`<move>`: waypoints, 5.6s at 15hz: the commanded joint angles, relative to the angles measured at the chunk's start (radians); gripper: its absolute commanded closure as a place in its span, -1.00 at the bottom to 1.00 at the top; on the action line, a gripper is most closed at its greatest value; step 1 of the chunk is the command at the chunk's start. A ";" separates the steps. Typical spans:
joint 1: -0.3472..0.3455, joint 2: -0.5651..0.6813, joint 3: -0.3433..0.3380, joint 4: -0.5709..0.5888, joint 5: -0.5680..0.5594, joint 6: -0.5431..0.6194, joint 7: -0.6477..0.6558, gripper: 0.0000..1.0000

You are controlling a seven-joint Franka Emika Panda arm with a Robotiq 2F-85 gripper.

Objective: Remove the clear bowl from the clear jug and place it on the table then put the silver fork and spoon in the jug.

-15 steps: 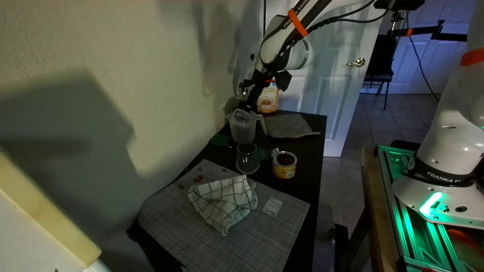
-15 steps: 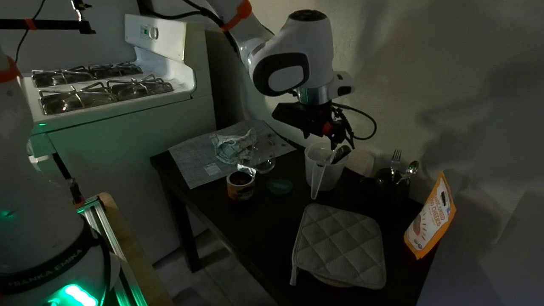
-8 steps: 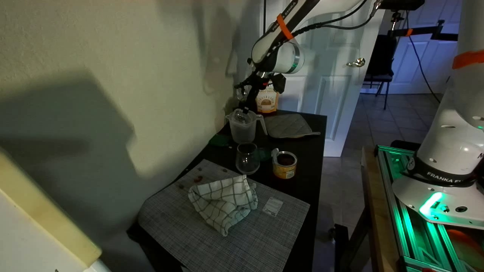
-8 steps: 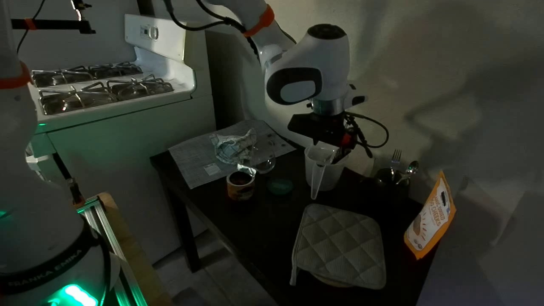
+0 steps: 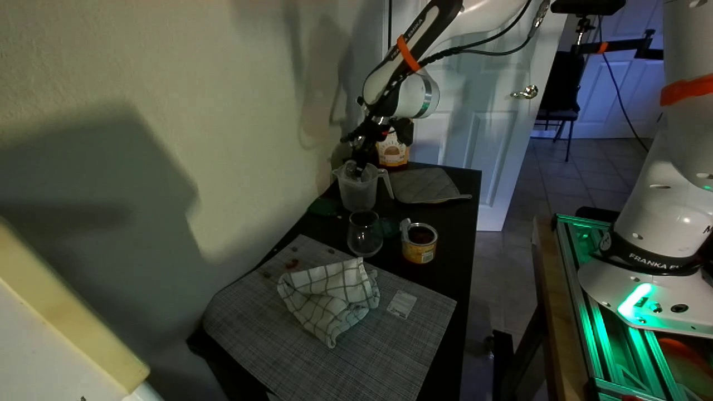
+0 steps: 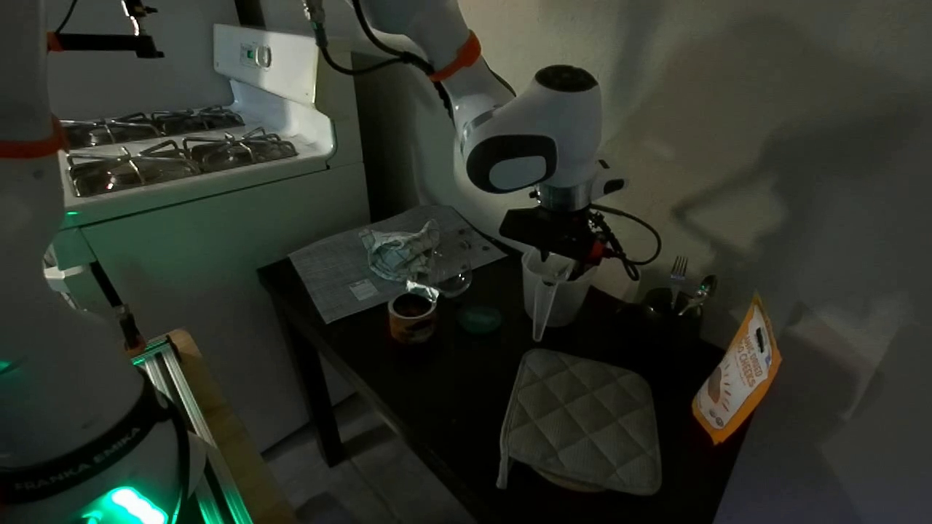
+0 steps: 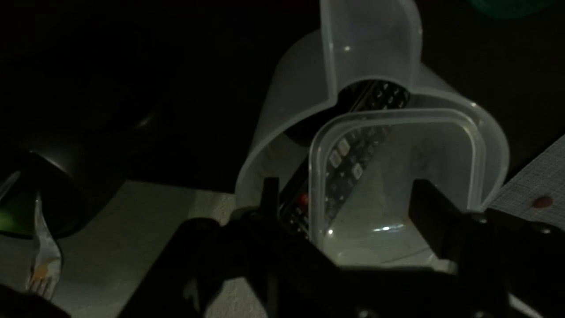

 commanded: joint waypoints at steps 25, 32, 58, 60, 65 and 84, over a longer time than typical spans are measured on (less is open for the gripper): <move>-0.086 -0.457 -0.090 -0.264 -0.113 -0.456 -0.223 0.95; -0.065 -0.470 -0.219 -0.402 -0.421 -0.446 0.027 0.95; -0.076 -0.454 -0.305 -0.377 -0.169 -0.147 0.174 -1.00; -0.038 -0.454 -0.316 -0.325 -0.099 -0.119 0.150 -1.00; -0.047 -0.461 -0.330 -0.346 -0.167 -0.142 0.182 -1.00; -0.068 -0.036 -0.227 0.110 0.182 -0.154 -0.395 -1.00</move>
